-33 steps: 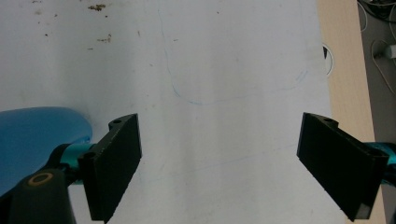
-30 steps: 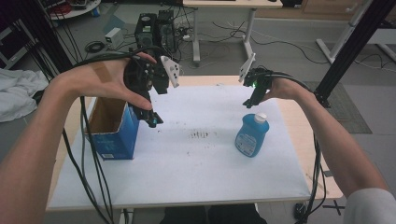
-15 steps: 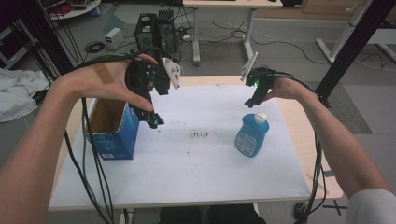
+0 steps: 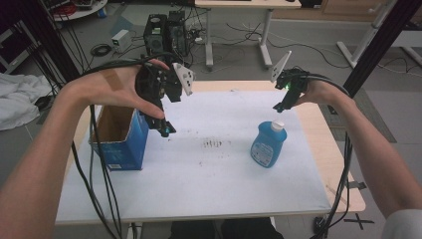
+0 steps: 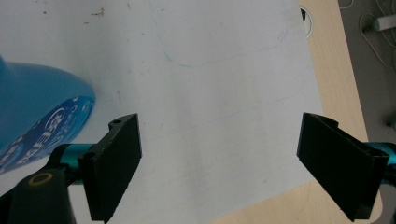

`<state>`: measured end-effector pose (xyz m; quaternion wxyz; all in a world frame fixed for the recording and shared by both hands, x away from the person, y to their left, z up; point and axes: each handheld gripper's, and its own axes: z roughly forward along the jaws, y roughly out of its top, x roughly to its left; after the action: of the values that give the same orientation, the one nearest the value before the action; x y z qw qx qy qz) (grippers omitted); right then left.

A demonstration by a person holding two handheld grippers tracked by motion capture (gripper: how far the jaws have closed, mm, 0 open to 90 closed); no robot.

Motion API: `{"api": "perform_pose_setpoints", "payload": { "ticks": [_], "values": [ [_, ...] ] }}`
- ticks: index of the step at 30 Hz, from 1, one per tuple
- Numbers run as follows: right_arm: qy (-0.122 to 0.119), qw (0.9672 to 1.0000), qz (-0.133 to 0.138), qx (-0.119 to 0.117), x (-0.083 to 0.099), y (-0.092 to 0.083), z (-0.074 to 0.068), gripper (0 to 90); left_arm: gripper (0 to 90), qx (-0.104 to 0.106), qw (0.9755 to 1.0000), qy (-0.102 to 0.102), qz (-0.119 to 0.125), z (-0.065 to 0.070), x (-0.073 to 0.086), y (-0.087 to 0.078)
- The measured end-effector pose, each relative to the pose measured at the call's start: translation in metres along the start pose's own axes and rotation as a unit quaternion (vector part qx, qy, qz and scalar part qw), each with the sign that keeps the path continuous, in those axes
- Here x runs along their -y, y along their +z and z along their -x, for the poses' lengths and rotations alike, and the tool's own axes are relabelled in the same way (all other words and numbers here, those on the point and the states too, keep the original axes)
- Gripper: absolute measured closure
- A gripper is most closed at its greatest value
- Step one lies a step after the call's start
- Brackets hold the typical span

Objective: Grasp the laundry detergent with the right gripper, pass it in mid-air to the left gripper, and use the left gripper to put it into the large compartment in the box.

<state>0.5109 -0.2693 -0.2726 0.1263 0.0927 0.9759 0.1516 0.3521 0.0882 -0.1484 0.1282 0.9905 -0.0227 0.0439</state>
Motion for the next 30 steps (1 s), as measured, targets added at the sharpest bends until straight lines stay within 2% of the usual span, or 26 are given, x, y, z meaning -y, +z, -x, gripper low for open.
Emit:
{"api": "perform_pose_setpoints", "payload": {
  "ticks": [6,12,19,25,26,30],
  "values": [
    [-0.002,1.0000,0.006,0.001,0.006,-0.013,-0.005,13.0,11.4,0.003,1.0000,0.001,0.001,0.001,0.000,0.003],
    [-0.010,0.9997,-0.022,0.008,0.012,-0.020,-0.015,13.0,11.4,0.004,1.0000,0.001,0.003,0.002,-0.001,0.003],
    [-0.004,0.9997,-0.023,0.008,0.019,-0.032,-0.023,13.0,11.4,0.006,1.0000,0.004,0.004,0.003,-0.001,0.003],
    [-0.008,0.9995,-0.030,0.012,0.020,-0.034,-0.027,13.0,11.4,0.005,0.9999,0.005,0.008,0.004,-0.002,0.004],
    [-0.017,0.9988,-0.045,0.014,0.020,-0.037,-0.037,13.0,11.4,0.006,0.9999,0.005,0.009,0.005,-0.002,0.004],
    [-0.023,0.9983,-0.053,0.012,0.022,-0.039,-0.047,13.0,11.4,0.007,0.9999,0.009,0.009,0.006,-0.002,0.005]
  ]
}}
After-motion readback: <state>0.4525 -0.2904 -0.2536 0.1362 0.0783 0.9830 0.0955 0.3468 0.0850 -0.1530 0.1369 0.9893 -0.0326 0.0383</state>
